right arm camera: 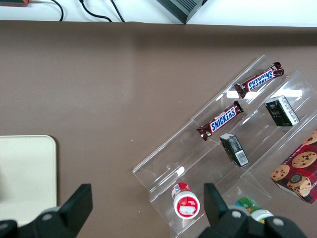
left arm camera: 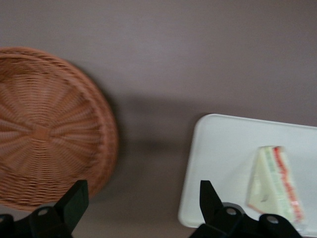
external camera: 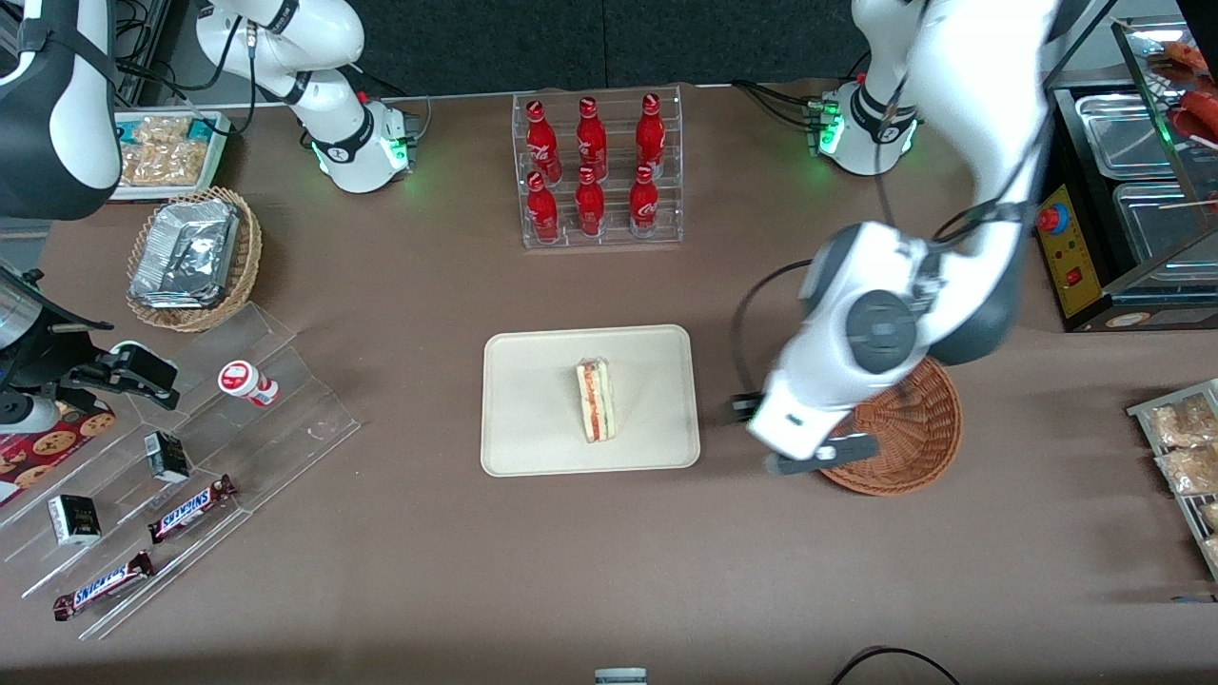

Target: Place sandwich from basket to tray

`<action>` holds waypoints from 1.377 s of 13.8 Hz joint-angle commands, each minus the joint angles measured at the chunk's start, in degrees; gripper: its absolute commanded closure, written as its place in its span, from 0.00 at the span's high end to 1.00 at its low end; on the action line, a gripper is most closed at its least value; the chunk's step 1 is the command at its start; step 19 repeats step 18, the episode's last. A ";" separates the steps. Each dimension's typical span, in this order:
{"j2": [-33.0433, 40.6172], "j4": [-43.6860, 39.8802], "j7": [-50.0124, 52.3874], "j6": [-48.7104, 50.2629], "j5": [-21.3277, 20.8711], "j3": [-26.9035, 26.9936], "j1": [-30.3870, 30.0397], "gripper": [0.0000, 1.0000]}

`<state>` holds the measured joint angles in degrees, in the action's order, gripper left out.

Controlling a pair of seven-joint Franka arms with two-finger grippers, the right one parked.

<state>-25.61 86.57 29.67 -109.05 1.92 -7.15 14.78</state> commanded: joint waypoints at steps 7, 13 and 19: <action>24.19 16.36 -26.84 9.97 0.81 -0.23 -19.88 0.99; 24.38 0.37 -26.68 23.96 0.02 -0.14 -20.14 1.00; 24.38 -1.76 -26.77 25.47 -0.33 -0.23 -20.14 1.00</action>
